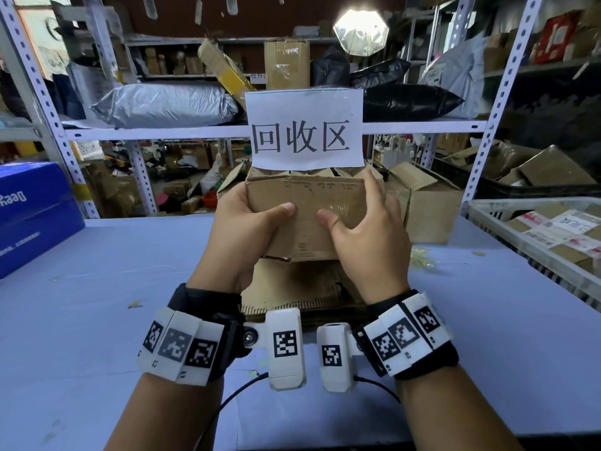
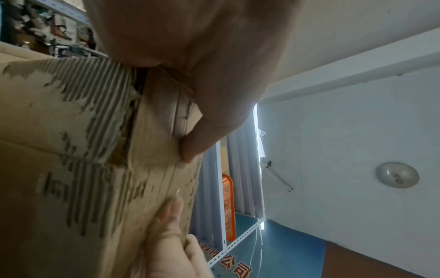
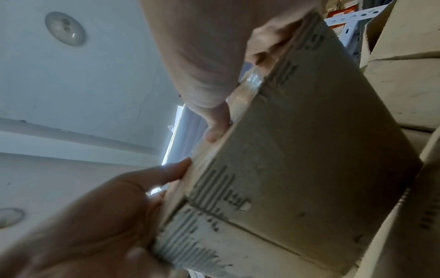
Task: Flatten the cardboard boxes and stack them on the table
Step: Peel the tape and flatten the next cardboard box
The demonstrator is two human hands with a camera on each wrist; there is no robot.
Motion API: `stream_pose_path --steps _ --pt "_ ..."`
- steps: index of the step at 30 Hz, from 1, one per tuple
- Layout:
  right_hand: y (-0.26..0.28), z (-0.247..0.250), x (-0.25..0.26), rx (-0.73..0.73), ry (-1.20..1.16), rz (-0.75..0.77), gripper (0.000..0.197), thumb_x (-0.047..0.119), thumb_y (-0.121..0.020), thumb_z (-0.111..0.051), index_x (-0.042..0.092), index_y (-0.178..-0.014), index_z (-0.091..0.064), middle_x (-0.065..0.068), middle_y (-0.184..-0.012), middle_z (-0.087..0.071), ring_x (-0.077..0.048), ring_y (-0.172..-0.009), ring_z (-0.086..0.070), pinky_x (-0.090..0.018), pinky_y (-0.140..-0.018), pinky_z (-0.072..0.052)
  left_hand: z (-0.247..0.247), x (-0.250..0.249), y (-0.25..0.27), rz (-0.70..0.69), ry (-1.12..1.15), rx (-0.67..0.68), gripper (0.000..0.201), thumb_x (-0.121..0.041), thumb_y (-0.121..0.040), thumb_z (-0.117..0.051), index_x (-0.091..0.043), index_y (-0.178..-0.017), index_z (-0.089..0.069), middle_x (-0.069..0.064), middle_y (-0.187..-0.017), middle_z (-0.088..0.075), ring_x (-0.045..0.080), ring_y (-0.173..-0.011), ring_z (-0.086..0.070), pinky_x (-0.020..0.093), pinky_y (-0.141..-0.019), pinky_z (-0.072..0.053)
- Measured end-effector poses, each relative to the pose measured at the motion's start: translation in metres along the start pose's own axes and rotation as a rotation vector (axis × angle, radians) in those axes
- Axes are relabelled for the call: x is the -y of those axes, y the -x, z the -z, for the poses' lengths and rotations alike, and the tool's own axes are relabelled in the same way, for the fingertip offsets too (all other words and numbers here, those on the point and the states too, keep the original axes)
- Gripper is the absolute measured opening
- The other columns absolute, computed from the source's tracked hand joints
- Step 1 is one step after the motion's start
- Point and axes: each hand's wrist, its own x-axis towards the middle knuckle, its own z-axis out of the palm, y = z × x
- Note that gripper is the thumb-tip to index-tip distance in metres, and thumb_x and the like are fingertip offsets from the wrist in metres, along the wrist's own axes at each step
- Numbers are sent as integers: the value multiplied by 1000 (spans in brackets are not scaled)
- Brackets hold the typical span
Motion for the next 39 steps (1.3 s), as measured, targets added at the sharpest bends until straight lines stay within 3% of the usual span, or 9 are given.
stream_pose_path --steps 8,12,19,24,27,31,33,36,39 --pt "-8 8 -3 40 -233 7 62 57 -99 -44 31 -154 -36 1 -154 -44 -16 -141 -40 -39 -113 -39 0 -6 -1 -100 -71 -14 25 -3 -85 -78 -20 -101 -69 -2 -96 -76 13 -85 -73 27 -61 -59" --pt "-4 9 2 61 -134 -2 99 76 -72 -64 35 -154 -29 -2 -149 -41 -17 -135 -40 -31 -98 -40 -1 -3 0 -77 -61 -14 24 -3 -86 -77 -18 -103 -69 -4 -94 -78 12 -85 -74 28 -69 -60" --pt "-16 22 -5 -56 -349 19 43 26 -91 -72 34 -133 -62 -2 -118 -71 -10 -90 -64 -26 -83 -52 9 -2 -4 2 13 -48 29 -2 -85 -77 -11 -112 -69 4 -102 -78 22 -93 -75 47 -76 -64" --pt "-6 12 1 40 -251 38 76 65 -83 -67 35 -148 -41 11 -148 -46 6 -124 -38 -21 -98 -35 4 2 -4 4 36 -36 25 0 -85 -76 -14 -106 -69 4 -99 -79 22 -92 -75 42 -77 -63" --pt "-6 10 0 -57 -272 7 66 46 -80 -78 35 -140 -51 26 -119 -56 8 -106 -53 -17 -87 -40 5 4 -2 -3 13 -30 25 0 -85 -76 -15 -104 -70 2 -98 -79 21 -91 -75 42 -75 -63" --pt "-12 15 -8 -104 -342 -1 33 21 -97 -62 31 -129 -63 40 -78 -57 19 -80 -57 -15 -80 -47 13 3 -4 20 30 -63 28 -3 -85 -77 -11 -110 -68 3 -99 -79 25 -91 -76 47 -67 -64" --pt "-10 14 -3 -78 -345 2 34 33 -102 -53 32 -136 -57 46 -98 -57 19 -91 -55 -18 -88 -46 11 3 -4 16 26 -55 28 -2 -86 -77 -11 -111 -68 4 -101 -79 26 -94 -76 49 -72 -64" --pt "-4 10 1 -1 -267 1 71 58 -86 -68 31 -146 -42 19 -143 -52 -3 -128 -47 -28 -103 -41 6 6 -2 2 25 -39 25 -1 -86 -76 -14 -106 -69 5 -103 -79 26 -97 -75 46 -79 -63" --pt "-5 12 -2 -64 -390 -53 55 32 -86 -76 32 -137 -55 18 -121 -66 2 -111 -61 -28 -100 -51 10 8 -3 2 7 -41 24 -2 -86 -76 -17 -103 -70 2 -100 -79 23 -93 -76 42 -73 -63"
